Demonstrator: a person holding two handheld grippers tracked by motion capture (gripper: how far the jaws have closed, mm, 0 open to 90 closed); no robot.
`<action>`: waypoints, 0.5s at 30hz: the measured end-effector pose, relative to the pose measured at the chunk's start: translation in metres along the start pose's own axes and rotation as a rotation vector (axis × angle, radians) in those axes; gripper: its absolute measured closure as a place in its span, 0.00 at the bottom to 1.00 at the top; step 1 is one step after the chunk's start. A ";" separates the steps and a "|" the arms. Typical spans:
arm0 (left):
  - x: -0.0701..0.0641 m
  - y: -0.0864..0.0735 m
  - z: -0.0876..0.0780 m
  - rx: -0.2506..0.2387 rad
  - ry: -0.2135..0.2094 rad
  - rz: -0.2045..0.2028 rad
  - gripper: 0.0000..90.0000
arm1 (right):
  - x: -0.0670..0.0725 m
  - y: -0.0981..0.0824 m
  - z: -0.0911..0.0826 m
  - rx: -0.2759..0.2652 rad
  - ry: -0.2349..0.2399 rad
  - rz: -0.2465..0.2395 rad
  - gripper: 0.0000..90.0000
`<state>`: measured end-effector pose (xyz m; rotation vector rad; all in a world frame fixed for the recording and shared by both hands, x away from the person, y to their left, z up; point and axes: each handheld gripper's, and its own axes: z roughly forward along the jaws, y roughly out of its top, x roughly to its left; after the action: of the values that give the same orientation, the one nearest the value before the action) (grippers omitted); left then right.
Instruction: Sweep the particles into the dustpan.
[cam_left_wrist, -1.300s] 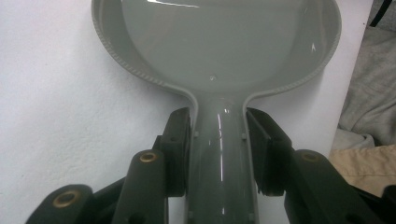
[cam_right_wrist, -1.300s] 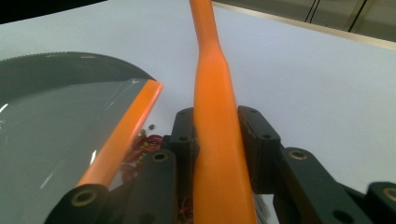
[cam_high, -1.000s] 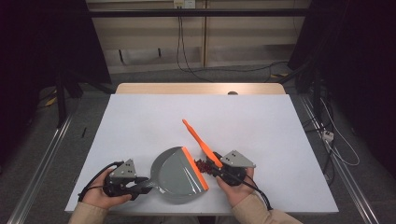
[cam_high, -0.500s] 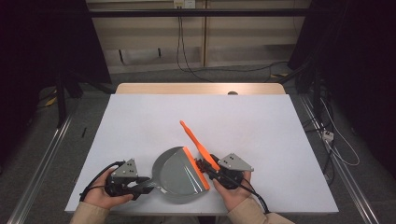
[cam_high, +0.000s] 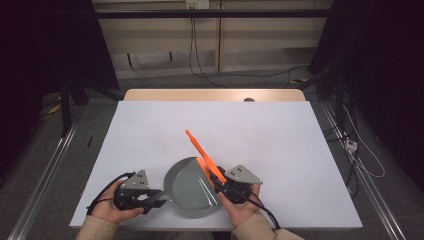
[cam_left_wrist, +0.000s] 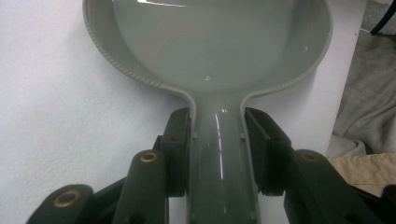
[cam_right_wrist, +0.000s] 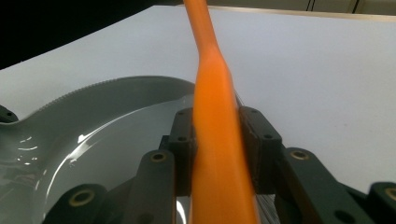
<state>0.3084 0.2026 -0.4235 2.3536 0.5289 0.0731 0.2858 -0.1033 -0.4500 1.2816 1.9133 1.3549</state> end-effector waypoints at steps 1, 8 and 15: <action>0.001 0.000 0.001 -0.006 -0.015 -0.002 0.70 | 0.002 0.000 0.001 -0.004 0.007 0.011 0.76; 0.002 0.000 0.000 -0.012 -0.018 -0.007 0.70 | 0.006 0.008 0.009 -0.019 0.042 0.020 0.77; 0.004 -0.002 0.000 -0.014 -0.021 -0.004 0.70 | 0.010 0.021 0.020 -0.052 0.138 0.039 0.78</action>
<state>0.3109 0.2053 -0.4256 2.3376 0.5209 0.0503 0.3058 -0.0838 -0.4383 1.2350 1.9388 1.5392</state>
